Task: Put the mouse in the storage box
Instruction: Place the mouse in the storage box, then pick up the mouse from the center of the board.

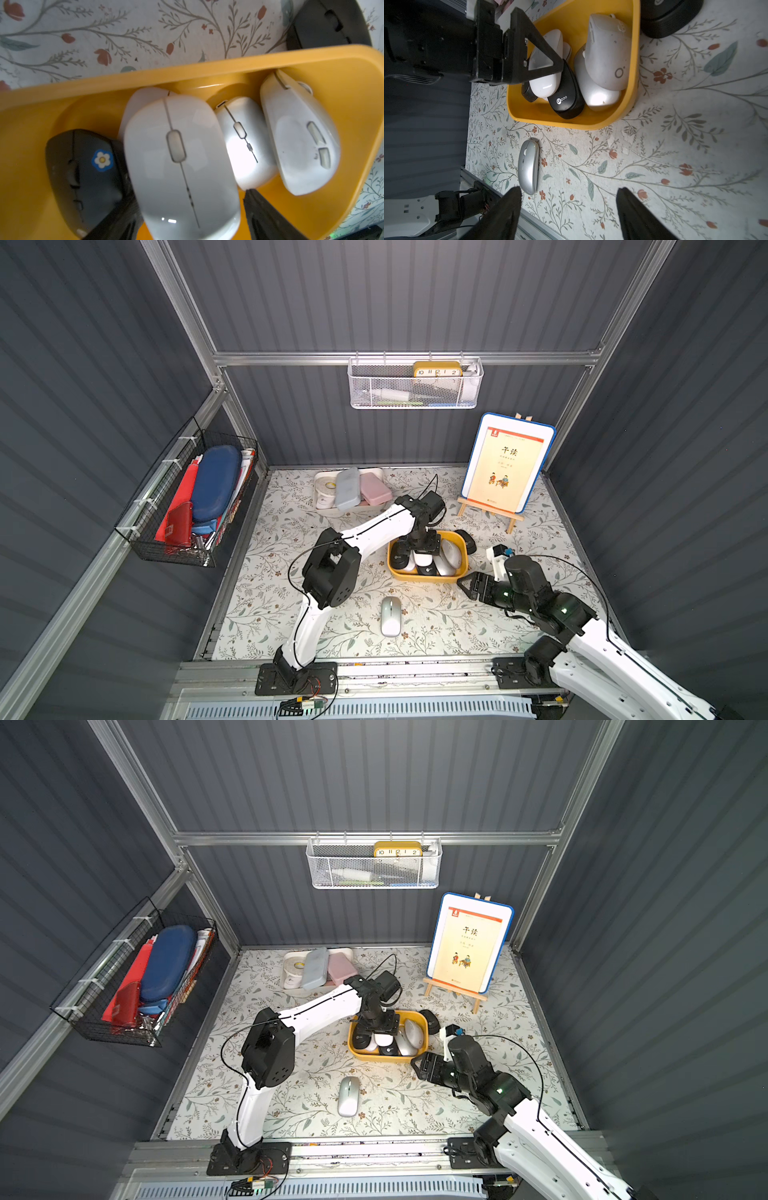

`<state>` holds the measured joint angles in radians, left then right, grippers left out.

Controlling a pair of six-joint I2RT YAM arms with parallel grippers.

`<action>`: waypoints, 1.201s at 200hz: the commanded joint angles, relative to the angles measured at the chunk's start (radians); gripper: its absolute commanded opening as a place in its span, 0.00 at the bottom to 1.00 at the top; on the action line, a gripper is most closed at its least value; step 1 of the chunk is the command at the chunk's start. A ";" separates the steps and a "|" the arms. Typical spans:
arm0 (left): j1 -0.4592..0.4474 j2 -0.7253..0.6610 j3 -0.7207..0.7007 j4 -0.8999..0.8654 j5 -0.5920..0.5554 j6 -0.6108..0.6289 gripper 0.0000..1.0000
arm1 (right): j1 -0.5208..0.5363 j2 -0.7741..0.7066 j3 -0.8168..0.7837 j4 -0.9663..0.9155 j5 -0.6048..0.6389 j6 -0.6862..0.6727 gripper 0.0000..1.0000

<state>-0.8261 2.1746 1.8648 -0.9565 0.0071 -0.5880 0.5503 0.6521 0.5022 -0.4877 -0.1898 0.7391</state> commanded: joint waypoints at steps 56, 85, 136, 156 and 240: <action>0.001 -0.065 0.193 -0.110 -0.045 0.008 0.88 | -0.001 0.030 0.061 -0.042 0.040 -0.051 0.77; -0.011 -0.157 0.141 -0.130 -0.084 -0.033 0.89 | -0.001 0.074 0.096 -0.043 0.038 -0.065 0.77; -0.098 -0.501 -0.352 -0.091 -0.067 -0.244 0.91 | 0.000 0.127 0.136 -0.056 0.027 -0.082 0.76; -0.164 -0.589 -0.541 -0.059 -0.046 -0.345 0.94 | 0.000 0.143 0.138 -0.048 0.020 -0.085 0.76; -0.266 -0.606 -0.847 0.088 -0.076 -0.604 0.98 | 0.002 0.118 0.106 -0.050 -0.038 -0.066 0.78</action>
<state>-1.0920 1.5639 1.1133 -0.9390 -0.0948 -1.1000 0.5507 0.7944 0.6189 -0.5262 -0.2008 0.6651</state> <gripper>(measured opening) 0.990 0.779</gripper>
